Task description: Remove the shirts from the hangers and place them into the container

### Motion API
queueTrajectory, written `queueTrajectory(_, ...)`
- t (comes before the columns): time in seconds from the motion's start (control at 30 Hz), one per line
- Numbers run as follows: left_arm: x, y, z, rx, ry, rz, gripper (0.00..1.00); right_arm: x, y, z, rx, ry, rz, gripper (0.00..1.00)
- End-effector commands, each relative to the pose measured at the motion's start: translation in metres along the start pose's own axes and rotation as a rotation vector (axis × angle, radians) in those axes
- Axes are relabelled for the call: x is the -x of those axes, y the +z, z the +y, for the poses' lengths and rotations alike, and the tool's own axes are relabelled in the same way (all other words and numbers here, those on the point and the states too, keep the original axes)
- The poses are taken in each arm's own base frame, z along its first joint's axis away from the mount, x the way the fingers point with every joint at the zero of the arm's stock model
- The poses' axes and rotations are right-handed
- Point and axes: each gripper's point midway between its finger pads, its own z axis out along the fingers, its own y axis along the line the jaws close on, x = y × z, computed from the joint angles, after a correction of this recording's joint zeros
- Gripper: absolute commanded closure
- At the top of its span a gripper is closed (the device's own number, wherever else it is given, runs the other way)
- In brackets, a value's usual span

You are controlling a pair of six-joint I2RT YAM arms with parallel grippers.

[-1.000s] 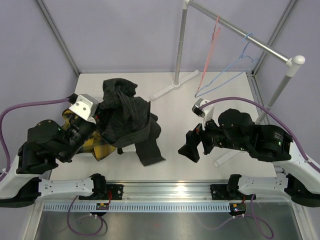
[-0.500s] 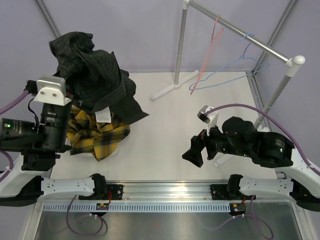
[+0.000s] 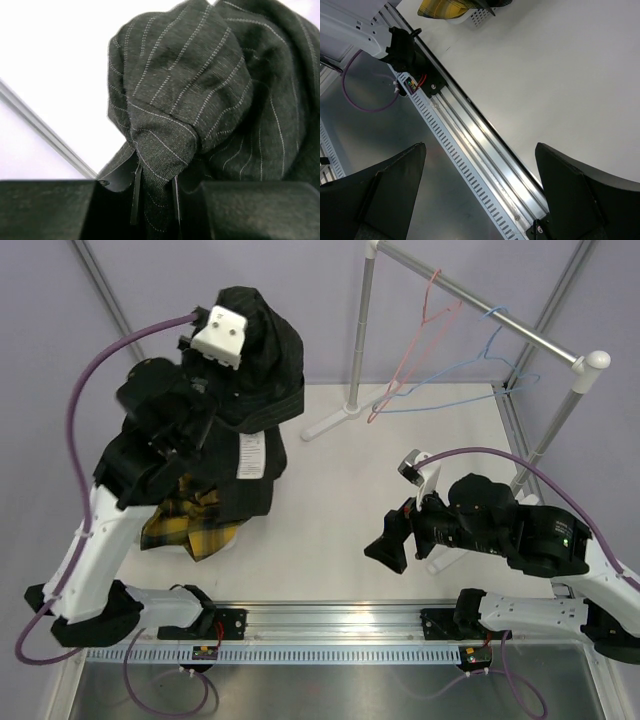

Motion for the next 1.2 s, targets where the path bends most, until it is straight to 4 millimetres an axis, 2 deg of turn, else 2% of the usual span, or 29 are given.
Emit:
queueTrajectory(0.0, -0.012, 0.006, -0.005, -0.096, -0.184, 0.017, 1.00, 0.003, -0.002, 0.003, 0.013, 0.023, -0.033, 0.01)
queueTrajectory(0.03, -0.014, 0.008, 0.016, -0.044, -0.193, 0.016, 1.00, 0.001, -0.002, 0.002, 0.008, 0.024, -0.026, 0.01)
queueTrajectory(0.1, -0.010, 0.005, 0.029, -0.027, -0.227, 0.003, 1.00, -0.003, 0.000, 0.000, 0.004, 0.024, -0.018, 0.01)
queueTrajectory(0.13, -0.005, 0.005, 0.045, 0.013, -0.234, -0.006, 1.00, -0.002, 0.001, 0.001, 0.008, 0.025, -0.021, 0.01)
queueTrajectory(0.2, -0.004, 0.003, 0.050, 0.012, -0.242, 0.003, 1.00, -0.003, 0.004, 0.001, 0.015, 0.018, -0.020, 0.01)
queueTrajectory(0.23, 0.000, 0.002, 0.059, 0.039, -0.251, 0.001, 1.00, -0.004, 0.005, 0.001, 0.016, 0.015, -0.018, 0.01)
queueTrajectory(0.4, -0.004, -0.009, 0.075, 0.094, -0.261, 0.014, 1.00, -0.007, 0.012, -0.001, 0.008, 0.004, -0.008, 0.00)
queueTrajectory(0.63, 0.000, -0.021, 0.100, 0.173, -0.245, 0.016, 1.00, -0.008, 0.014, 0.001, 0.020, -0.004, -0.004, 0.01)
queueTrajectory(0.7, -0.004, -0.024, 0.105, 0.199, -0.248, 0.034, 1.00, -0.010, 0.014, 0.000, 0.019, -0.003, -0.001, 0.01)
queueTrajectory(0.77, -0.015, -0.025, 0.111, 0.229, -0.270, 0.066, 1.00, -0.011, 0.013, 0.000, 0.018, -0.001, -0.003, 0.00)
queueTrajectory(0.8, -0.032, -0.025, 0.112, 0.240, -0.271, 0.116, 1.00, -0.011, 0.013, -0.001, 0.017, -0.001, -0.004, 0.00)
queueTrajectory(0.9, -0.062, -0.025, 0.109, 0.258, -0.316, 0.172, 1.00, -0.010, 0.010, 0.000, 0.025, 0.001, -0.015, 0.01)
queueTrajectory(0.93, -0.085, -0.030, 0.109, 0.272, -0.326, 0.218, 1.00, -0.010, 0.009, 0.001, 0.029, 0.001, -0.017, 0.01)
queueTrajectory(1.0, -0.105, -0.036, 0.117, 0.316, -0.360, 0.238, 1.00, -0.011, 0.007, 0.000, 0.032, 0.003, -0.020, 0.01)
queueTrajectory(1.03, -0.121, -0.040, 0.112, 0.309, -0.385, 0.266, 1.00, -0.013, 0.008, 0.000, 0.032, 0.003, -0.017, 0.01)
queueTrajectory(1.07, -0.129, -0.042, 0.112, 0.310, -0.398, 0.277, 1.00, -0.013, 0.007, -0.001, 0.031, 0.003, -0.018, 0.01)
queueTrajectory(1.1, -0.138, -0.047, 0.122, 0.347, -0.409, 0.290, 1.00, -0.015, 0.006, -0.001, 0.029, 0.003, -0.013, 0.01)
queueTrajectory(1.17, -0.153, -0.054, 0.117, 0.337, -0.442, 0.315, 1.00, -0.017, 0.006, -0.003, 0.026, 0.002, -0.013, 0.01)
